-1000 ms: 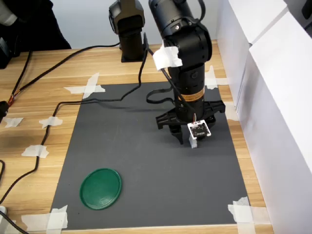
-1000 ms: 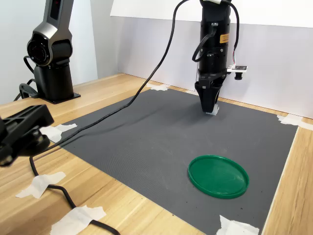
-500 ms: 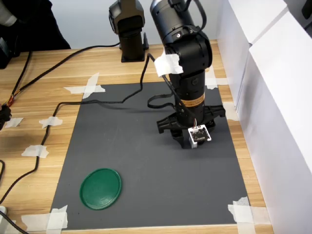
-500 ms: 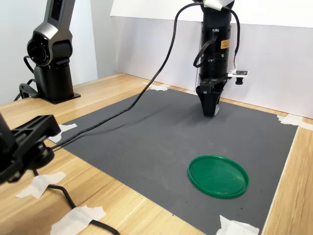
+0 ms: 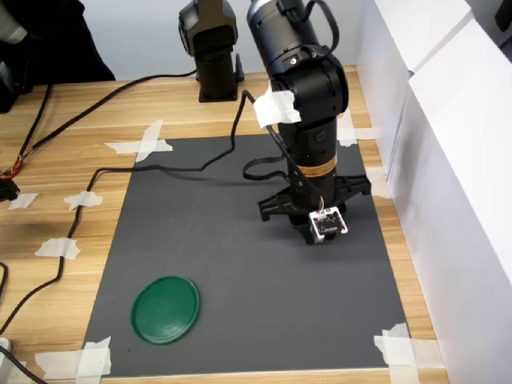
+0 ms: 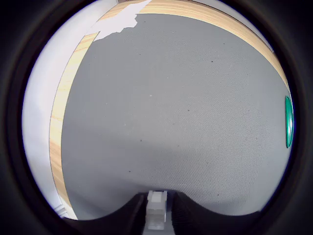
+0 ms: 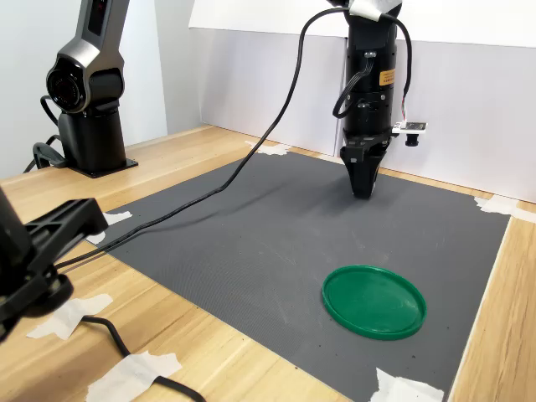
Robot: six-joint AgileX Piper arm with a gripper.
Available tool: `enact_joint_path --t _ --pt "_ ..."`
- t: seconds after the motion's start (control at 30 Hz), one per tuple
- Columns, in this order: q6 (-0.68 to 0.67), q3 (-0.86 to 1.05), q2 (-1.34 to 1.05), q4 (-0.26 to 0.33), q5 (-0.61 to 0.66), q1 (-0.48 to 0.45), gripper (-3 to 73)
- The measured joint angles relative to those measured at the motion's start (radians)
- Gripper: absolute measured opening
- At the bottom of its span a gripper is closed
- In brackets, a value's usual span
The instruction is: Grasp a white terminal and put it on the green lid.
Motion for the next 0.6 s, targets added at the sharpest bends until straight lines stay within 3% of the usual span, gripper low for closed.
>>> enact_joint_path --t 0.2,0.6 --pt "0.001 0.0 0.0 0.0 -0.001 0.0 9.4" --pt "-0.03 -0.001 -0.04 0.002 0.035 -0.049 9.0"
